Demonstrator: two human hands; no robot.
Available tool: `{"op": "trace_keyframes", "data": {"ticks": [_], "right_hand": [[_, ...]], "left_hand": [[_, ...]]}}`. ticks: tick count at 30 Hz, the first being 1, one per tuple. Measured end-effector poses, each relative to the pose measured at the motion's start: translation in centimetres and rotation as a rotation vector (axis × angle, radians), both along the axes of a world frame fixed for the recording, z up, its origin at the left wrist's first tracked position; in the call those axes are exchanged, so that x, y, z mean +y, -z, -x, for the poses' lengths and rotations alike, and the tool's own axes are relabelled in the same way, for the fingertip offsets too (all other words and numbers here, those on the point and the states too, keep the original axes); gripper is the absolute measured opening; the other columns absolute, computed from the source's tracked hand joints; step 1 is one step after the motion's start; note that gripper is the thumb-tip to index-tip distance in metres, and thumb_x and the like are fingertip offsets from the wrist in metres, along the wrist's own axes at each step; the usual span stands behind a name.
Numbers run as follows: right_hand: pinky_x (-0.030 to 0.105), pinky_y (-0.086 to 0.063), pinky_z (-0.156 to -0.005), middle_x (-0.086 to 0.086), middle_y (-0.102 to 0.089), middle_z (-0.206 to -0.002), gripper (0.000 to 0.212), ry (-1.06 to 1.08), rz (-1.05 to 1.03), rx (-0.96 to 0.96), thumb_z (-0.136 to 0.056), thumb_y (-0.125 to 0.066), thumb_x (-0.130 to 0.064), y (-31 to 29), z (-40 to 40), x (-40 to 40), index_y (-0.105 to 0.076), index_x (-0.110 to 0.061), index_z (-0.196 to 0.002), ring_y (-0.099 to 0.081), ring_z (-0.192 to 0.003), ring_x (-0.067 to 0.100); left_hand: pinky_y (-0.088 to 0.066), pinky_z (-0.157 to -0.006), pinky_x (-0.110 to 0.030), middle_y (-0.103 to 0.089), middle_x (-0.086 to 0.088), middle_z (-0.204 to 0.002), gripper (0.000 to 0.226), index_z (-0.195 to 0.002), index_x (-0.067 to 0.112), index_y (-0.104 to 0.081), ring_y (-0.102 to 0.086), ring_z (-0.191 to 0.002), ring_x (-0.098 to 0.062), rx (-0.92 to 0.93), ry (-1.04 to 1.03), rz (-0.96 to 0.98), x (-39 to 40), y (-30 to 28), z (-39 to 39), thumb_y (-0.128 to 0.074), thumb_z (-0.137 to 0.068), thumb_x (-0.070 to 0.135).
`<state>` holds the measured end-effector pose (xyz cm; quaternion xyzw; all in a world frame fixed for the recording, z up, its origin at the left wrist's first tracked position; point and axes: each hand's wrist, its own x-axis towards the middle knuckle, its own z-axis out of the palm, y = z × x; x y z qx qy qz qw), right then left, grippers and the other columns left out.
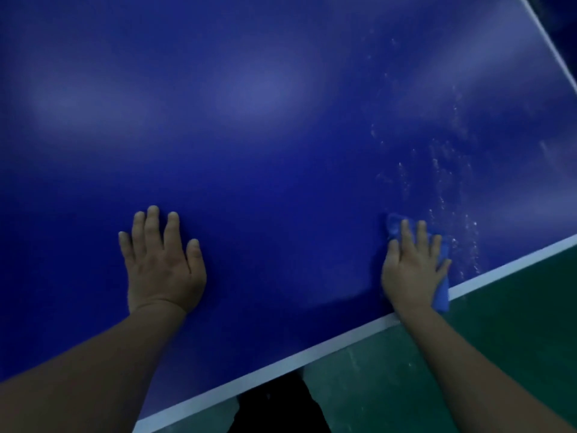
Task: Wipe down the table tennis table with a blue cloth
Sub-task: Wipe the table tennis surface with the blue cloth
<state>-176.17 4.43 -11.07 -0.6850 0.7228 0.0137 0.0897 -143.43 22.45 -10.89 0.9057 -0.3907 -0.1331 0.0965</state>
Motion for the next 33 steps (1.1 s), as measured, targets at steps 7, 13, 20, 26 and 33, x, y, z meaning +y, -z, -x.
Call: {"op": "trace_keyframes", "data": {"ticks": [7,13,20,26,33], "right_hand": [[0.064,-0.007,-0.117,-0.001,-0.024,-0.163,0.053,-0.636,0.072,-0.038,-0.099,-0.034,-0.041,1.1,-11.4,7.6,-0.032,-0.034,-0.152,-0.014,-0.151,0.033],[0.062,-0.006,-0.119,-0.004,-0.015,-0.165,0.053,-0.186,0.007,0.057,-0.103,-0.028,-0.041,0.4,1.3,3.1,-0.024,-0.034,-0.155,-0.007,-0.153,0.026],[0.065,-0.005,-0.118,-0.001,-0.015,-0.165,0.054,-0.199,0.093,-0.005,-0.102,-0.025,-0.043,0.9,-6.9,5.3,-0.024,-0.033,-0.155,-0.010,-0.152,0.032],[0.062,-0.008,-0.119,-0.006,-0.024,-0.163,0.054,-0.694,0.014,0.056,-0.100,-0.024,-0.047,0.8,-1.8,3.5,-0.032,-0.035,-0.152,-0.011,-0.152,0.026],[0.064,-0.006,-0.119,-0.004,-0.015,-0.165,0.053,-0.306,0.049,0.017,-0.103,-0.033,-0.039,0.3,-2.7,0.5,-0.027,-0.033,-0.155,-0.010,-0.152,0.029]], "left_hand": [[0.005,-0.122,-0.049,-0.010,-0.015,-0.164,0.071,-0.153,0.008,-0.028,0.001,-0.152,-0.028,0.008,-0.002,-0.013,-0.2,-0.3,0.1,-0.021,-0.094,0.046],[0.003,-0.122,-0.051,-0.011,-0.015,-0.163,0.071,-0.152,0.008,-0.027,0.000,-0.152,-0.029,-0.004,0.002,-0.019,-0.1,-0.2,0.1,-0.020,-0.094,0.047],[0.002,-0.122,-0.051,-0.014,-0.016,-0.163,0.069,-0.152,0.009,-0.027,-0.003,-0.152,-0.030,-0.003,-0.009,0.013,-0.3,-0.7,0.6,-0.023,-0.093,0.044],[0.002,-0.123,-0.051,-0.014,-0.015,-0.162,0.063,-0.153,0.009,-0.027,-0.003,-0.152,-0.029,-0.008,0.011,0.029,-0.1,-0.6,0.4,-0.029,-0.098,0.040],[0.001,-0.123,-0.051,-0.016,-0.014,-0.162,0.055,-0.152,0.012,-0.031,-0.004,-0.152,-0.028,-0.016,0.000,0.022,-0.2,-0.3,0.4,-0.039,-0.102,0.032]]}}
